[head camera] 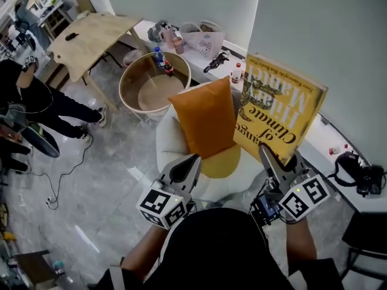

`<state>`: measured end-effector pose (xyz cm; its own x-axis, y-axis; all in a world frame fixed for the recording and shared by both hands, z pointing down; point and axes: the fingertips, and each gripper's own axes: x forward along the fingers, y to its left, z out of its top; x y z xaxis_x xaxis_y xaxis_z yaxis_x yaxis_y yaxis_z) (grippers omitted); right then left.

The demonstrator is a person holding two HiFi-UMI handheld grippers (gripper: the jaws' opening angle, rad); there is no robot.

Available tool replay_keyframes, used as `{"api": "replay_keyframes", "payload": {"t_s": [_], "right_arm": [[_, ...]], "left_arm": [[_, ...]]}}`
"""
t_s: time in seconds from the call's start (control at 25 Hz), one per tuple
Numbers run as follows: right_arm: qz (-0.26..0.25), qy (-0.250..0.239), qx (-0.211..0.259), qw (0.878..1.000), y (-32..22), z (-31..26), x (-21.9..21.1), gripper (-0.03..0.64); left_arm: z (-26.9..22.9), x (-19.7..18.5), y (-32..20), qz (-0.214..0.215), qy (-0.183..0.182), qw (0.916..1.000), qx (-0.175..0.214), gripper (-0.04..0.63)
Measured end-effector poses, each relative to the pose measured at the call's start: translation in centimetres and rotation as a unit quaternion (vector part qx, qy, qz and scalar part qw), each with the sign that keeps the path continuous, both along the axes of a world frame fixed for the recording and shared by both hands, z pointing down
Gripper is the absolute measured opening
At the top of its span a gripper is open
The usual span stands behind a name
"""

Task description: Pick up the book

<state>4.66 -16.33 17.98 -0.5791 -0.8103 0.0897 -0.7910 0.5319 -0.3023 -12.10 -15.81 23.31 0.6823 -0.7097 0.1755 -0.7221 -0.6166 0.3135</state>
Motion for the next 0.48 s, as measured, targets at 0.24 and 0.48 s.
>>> {"api": "replay_keyframes", "payload": {"t_s": [0.24,0.48], "right_arm": [[-0.004,-0.009,0.006,1.000,-0.5,0.3,-0.1,0.153],[-0.002,0.001,0.005,1.000,0.4,-1.1,-0.7,0.153]], "left_arm": [[-0.2,0.1,0.0,-0.014,0.010,0.9999,-0.003,0.014],[-2.3,-0.1,0.6,-0.006,0.008,0.9999,0.003,0.014]]}}
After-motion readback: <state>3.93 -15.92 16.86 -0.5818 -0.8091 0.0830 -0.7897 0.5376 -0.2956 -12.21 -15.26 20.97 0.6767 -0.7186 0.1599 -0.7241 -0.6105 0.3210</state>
